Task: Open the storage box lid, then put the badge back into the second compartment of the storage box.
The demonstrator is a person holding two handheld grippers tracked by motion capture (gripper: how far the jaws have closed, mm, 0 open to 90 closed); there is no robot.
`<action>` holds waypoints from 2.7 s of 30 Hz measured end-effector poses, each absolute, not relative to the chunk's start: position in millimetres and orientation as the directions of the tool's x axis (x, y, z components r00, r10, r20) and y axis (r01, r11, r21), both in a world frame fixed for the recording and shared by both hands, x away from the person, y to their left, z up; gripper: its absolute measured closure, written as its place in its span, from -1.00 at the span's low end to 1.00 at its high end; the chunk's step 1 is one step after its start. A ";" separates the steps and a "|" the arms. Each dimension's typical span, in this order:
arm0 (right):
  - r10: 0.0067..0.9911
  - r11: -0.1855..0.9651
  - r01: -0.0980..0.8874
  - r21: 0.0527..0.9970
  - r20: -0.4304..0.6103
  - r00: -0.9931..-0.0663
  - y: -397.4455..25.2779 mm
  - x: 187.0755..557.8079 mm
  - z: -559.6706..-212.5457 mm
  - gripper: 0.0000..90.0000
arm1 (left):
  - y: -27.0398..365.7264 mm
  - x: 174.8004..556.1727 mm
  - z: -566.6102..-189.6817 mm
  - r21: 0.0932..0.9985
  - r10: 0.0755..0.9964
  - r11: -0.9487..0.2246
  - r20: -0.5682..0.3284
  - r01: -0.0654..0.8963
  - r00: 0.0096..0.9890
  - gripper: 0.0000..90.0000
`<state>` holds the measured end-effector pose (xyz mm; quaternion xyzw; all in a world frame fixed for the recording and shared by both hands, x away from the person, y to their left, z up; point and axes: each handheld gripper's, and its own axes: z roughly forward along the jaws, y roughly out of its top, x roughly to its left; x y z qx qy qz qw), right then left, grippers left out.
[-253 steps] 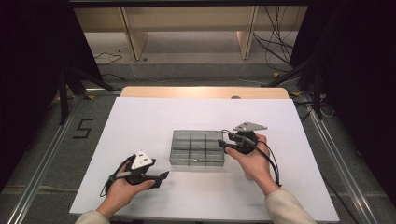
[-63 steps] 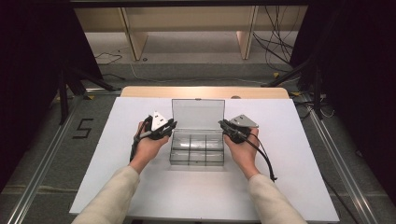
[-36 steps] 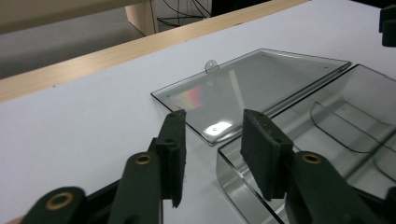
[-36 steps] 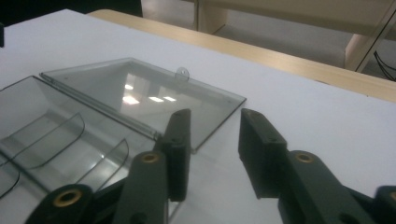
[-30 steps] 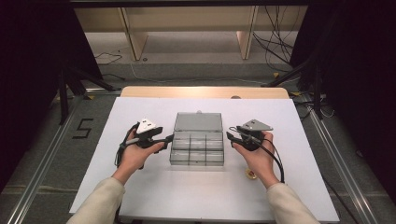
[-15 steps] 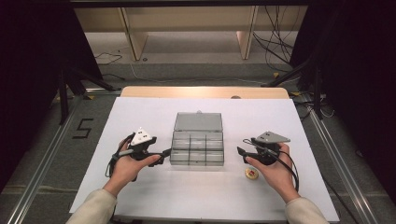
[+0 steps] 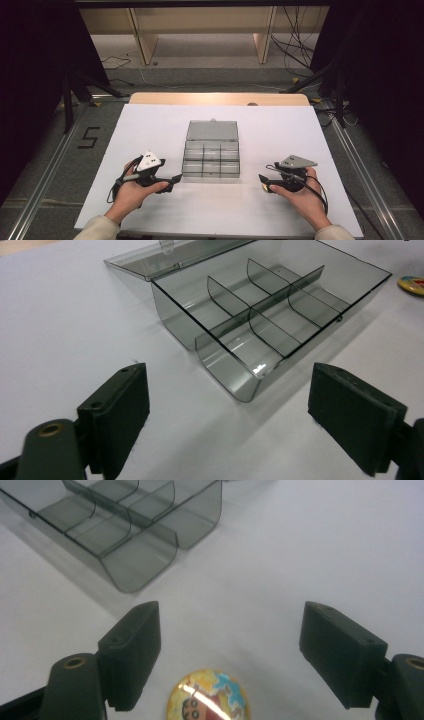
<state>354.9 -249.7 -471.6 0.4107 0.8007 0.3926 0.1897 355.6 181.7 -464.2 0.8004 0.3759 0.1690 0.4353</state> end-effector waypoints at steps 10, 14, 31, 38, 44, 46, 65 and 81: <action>0.798 0.371 0.551 0.747 0.048 -0.601 -253.7 345.3 -484.2 -0.38 | 185.1 343.8 -470.2 0.816 0.748 -0.342 -0.064 0.466 0.661 -0.63; 0.794 0.382 0.553 0.740 0.043 -0.607 -252.7 341.9 -485.6 -0.36 | 185.7 339.9 -471.8 0.812 0.746 -0.343 -0.071 0.472 0.663 -0.64; 0.792 0.393 0.553 0.735 0.035 -0.609 -251.8 337.8 -487.4 -0.33 | 187.5 338.2 -474.9 0.803 0.744 -0.348 -0.077 0.483 0.664 -0.63; 0.799 0.381 0.551 0.743 0.036 -0.601 -253.5 337.2 -484.9 -0.33 | 188.0 339.2 -476.8 0.803 0.742 -0.347 -0.081 0.485 0.665 -0.63; 0.801 0.380 0.551 0.743 0.034 -0.598 -253.5 337.4 -484.8 -0.34 | 188.7 339.9 -477.2 0.805 0.741 -0.343 -0.084 0.483 0.667 -0.63; 0.803 0.377 0.552 0.744 0.035 -0.595 -254.3 337.4 -485.2 -0.34 | 188.5 340.1 -477.1 0.805 0.741 -0.344 -0.083 0.483 0.666 -0.63; 0.807 0.365 0.553 0.749 0.042 -0.589 -259.2 334.2 -485.2 -0.36 | 185.8 340.8 -476.2 0.804 0.739 -0.351 -0.077 0.479 0.670 -0.63; 0.795 0.399 0.553 0.732 0.024 -0.606 -259.3 334.6 -490.3 -0.31 | 185.0 341.2 -477.4 0.804 0.738 -0.346 -0.085 0.484 0.669 -0.63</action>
